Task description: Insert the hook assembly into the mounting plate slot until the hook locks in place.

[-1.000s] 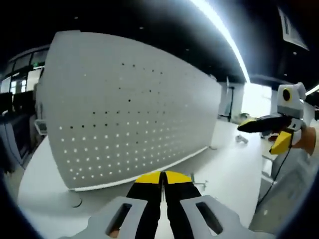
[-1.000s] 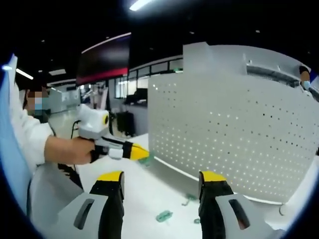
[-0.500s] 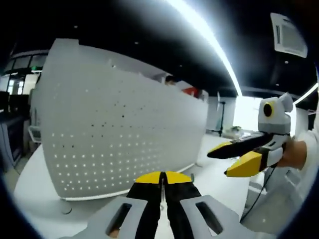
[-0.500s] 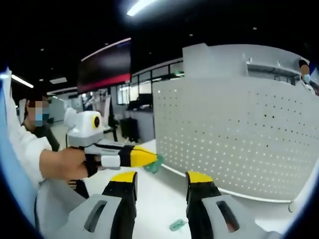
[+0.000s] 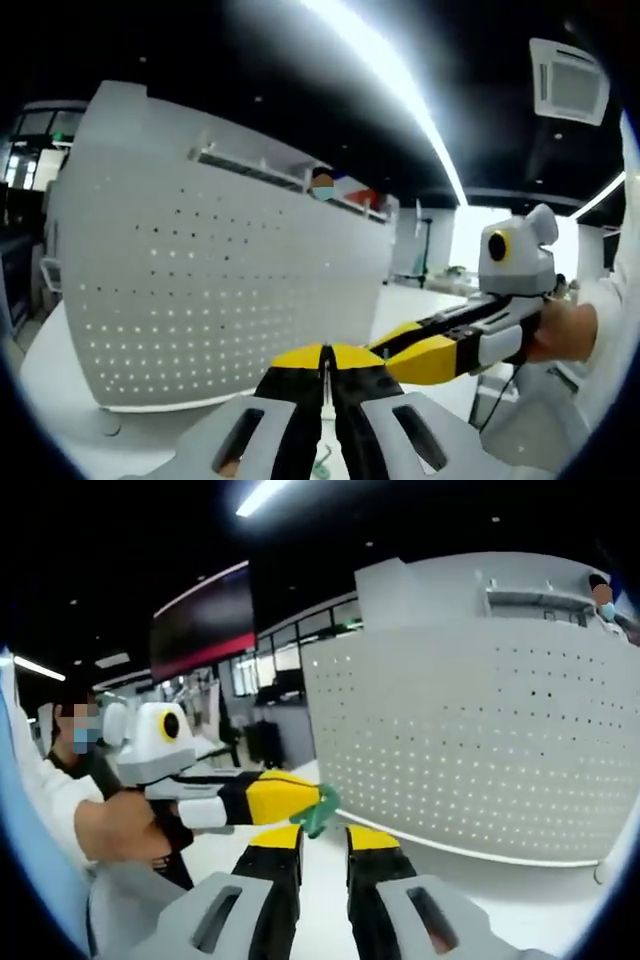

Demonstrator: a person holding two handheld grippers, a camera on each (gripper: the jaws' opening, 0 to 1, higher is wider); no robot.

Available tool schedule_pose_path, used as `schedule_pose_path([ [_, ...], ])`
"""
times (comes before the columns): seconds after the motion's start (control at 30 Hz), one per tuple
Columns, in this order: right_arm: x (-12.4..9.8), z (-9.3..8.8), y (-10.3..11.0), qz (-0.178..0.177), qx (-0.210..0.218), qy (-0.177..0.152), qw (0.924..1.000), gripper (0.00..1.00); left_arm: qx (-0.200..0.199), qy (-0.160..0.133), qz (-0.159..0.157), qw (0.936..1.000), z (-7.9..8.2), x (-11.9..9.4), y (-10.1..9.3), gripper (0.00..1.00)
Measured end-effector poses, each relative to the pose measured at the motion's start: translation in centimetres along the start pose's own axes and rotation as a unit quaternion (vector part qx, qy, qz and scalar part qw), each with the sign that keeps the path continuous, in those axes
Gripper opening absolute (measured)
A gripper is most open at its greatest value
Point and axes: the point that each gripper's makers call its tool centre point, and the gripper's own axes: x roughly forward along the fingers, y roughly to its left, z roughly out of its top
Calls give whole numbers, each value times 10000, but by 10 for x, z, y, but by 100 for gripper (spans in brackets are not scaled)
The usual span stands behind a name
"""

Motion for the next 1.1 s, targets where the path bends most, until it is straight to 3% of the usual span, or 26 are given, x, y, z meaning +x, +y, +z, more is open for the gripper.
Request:
schedule_pose_path([
  [0.33,-1,3,3,47,-37,-77,10000,2,-23,-43,-45,10000,2,0,-3,1],
  [0.53,-3,4,3,-106,-688,-85,9975,1,-64,0,-103,9999,1,-1,-5,2],
  [0.73,-4,6,4,-220,-1009,-63,9946,1,-49,54,-137,9999,0,-1,-6,2],
  [1.1,-4,6,5,-220,-961,-35,9951,0,86,46,-135,9999,4,-1,-6,2],
])
